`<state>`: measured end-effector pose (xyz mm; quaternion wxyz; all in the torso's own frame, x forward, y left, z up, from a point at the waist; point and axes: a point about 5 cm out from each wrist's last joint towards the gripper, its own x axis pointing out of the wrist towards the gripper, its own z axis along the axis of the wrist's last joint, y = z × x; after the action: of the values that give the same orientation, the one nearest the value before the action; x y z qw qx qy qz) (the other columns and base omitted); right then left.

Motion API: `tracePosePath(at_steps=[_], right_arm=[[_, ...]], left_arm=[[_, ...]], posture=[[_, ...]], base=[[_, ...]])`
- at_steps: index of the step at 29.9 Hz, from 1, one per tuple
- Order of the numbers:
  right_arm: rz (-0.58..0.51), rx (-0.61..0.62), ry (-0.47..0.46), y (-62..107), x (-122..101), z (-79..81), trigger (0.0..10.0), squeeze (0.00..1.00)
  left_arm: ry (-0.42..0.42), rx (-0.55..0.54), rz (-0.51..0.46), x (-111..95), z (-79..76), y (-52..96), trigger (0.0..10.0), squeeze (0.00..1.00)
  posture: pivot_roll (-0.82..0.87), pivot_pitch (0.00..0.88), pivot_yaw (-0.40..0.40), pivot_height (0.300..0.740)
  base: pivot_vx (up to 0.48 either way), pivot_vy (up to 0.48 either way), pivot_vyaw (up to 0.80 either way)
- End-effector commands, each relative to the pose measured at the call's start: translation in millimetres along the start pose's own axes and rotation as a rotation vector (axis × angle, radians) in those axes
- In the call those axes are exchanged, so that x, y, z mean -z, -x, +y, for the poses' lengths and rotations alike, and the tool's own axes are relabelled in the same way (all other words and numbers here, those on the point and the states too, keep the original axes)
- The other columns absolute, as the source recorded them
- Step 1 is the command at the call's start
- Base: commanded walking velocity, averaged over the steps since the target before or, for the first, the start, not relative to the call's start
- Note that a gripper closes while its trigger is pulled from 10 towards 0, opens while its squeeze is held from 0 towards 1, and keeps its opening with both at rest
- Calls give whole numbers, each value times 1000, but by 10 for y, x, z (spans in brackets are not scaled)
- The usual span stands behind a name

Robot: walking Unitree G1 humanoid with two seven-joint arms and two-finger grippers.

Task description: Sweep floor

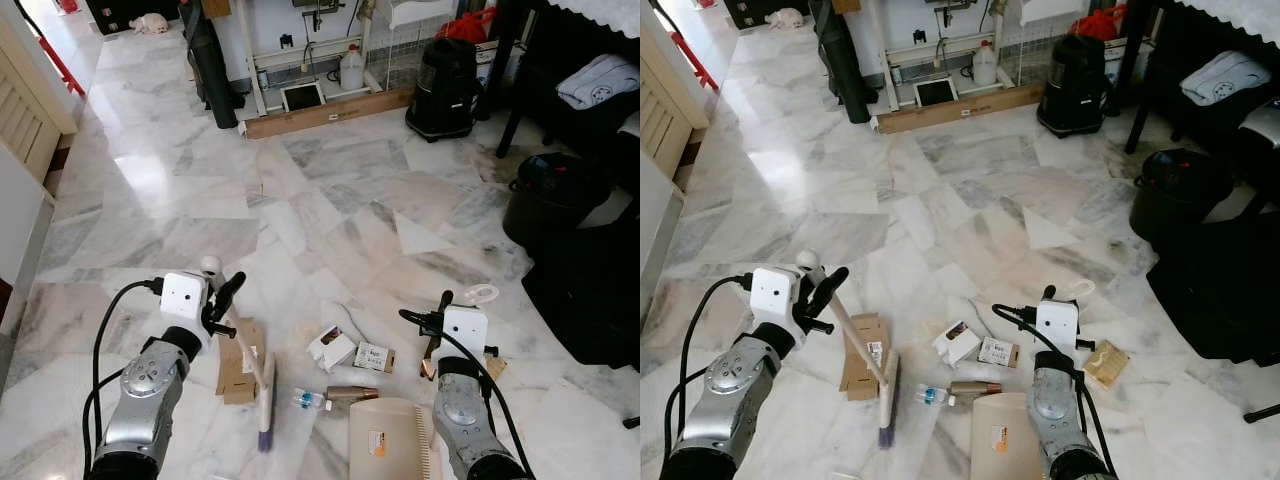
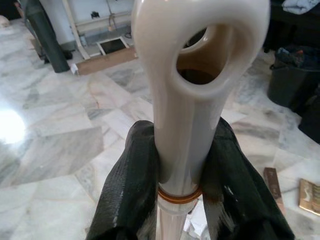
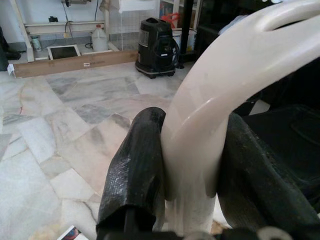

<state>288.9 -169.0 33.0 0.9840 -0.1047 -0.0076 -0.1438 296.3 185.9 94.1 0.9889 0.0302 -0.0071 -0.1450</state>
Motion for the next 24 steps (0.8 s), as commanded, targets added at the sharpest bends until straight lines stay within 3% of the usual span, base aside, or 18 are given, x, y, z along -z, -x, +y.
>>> tracePosePath(at_steps=[1, 24], right_arm=[[74, -10, 20, 105, 147, 3, 10000, 0], [84, -13, 11, 107, 154, 10, 10000, 0]], left_arm=[[-4, 0, 0, -6, 32, 0, 10000, 0], [-6, -7, 8, 45, -4, -12, 10000, 0]], posture=[[110, 72, 123, 740], [106, 73, 120, 740]], base=[[0, 0, 0], [0, 0, 0]])
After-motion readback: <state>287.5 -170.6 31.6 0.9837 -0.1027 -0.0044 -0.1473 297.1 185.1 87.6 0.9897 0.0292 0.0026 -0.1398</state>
